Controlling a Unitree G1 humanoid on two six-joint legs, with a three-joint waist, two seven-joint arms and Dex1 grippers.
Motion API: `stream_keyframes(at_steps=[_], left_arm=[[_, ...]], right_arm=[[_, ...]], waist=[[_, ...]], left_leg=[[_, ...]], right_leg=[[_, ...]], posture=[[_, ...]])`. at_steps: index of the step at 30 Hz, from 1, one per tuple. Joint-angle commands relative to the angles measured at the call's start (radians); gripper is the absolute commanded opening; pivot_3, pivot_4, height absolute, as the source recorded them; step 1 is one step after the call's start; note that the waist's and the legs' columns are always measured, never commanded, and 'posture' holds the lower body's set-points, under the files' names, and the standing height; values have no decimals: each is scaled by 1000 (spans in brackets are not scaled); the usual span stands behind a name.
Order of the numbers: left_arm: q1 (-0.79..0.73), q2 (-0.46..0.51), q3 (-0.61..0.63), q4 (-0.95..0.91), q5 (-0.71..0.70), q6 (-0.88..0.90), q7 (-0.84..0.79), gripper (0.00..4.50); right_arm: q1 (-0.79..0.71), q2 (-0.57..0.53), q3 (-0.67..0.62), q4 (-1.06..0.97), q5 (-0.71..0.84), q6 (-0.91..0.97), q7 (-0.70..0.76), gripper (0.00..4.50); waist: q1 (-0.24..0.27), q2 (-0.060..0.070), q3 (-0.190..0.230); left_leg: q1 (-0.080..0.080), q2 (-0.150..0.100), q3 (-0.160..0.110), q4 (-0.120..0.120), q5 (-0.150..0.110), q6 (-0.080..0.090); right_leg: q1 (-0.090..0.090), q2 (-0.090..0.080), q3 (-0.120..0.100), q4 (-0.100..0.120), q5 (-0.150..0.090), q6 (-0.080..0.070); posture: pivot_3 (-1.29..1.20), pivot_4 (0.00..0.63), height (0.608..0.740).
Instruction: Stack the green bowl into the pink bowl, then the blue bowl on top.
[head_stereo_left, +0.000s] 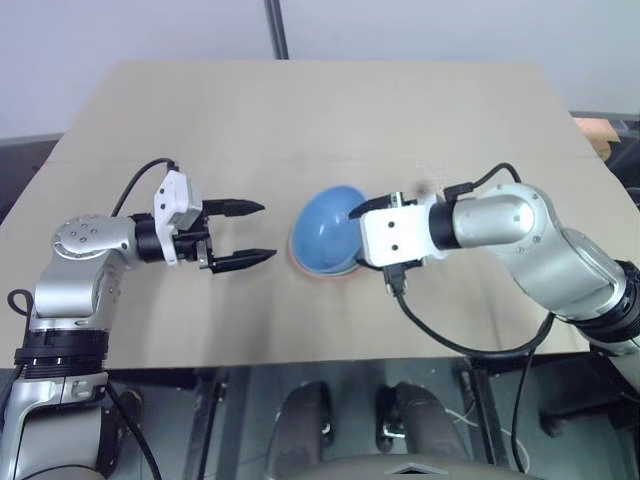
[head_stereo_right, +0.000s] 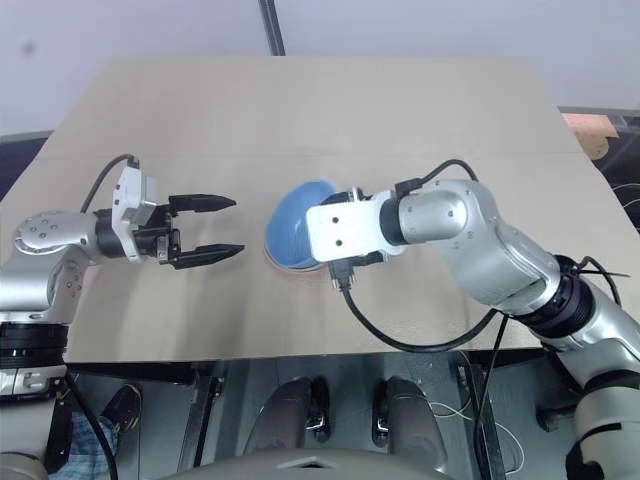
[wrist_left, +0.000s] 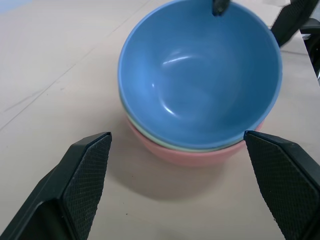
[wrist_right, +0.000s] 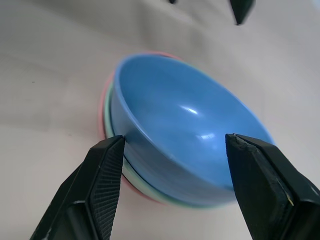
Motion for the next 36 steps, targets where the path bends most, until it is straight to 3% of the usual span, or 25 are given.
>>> stream_keyframes(at_steps=[1, 6, 15, 20, 26, 36], left_arm=[[-14, 8, 8, -9, -1, -18, -4, 4500], [0, 13, 19, -21, -9, -8, -1, 4500], [49, 27, 54, -54, -10, 7, 48, 4500], [84, 30, 66, -80, -7, 3, 80, 4500], [92, 32, 79, -89, -15, 12, 100, 4500], [86, 34, 84, -92, -20, 9, 109, 4500]], right_arm=[[-1, -33, -93, -27, -5, 8, -1, 3498], [124, -69, -277, -111, 115, 133, 2, 3498], [348, -34, -761, -190, 491, 378, 6, 3498], [651, -67, -1007, -104, 545, 253, 58, 3498], [862, -72, -1127, -39, 575, 92, 99, 3498], [989, -96, -1173, -35, 652, -46, 156, 3498]], waist=[[0, 0, 0], [4, 0, 0], [2, -1, -1], [15, -1, -1], [17, -1, -1], [24, -1, -1]], left_leg=[[0, 0, 0, 0, 0, 0], [0, 0, -1, 0, 0, 0], [1, 0, -2, -1, 0, 0], [0, -1, -3, -1, -1, 1], [2, 0, -2, -1, -3, 4], [2, 0, -2, -1, -3, 5]], right_leg=[[0, 0, 0, 0, 0, 0], [1, 0, -1, -1, 0, 0], [2, 0, -1, -1, 0, 0], [2, -1, -1, -2, 0, 0], [3, 0, -1, -1, 0, 0], [3, 0, -1, -1, 0, 0]], posture=[[0, 150, 740], [0, 150, 740], [0, 150, 740], [0, 150, 740], [0, 150, 740], [0, 150, 740]])
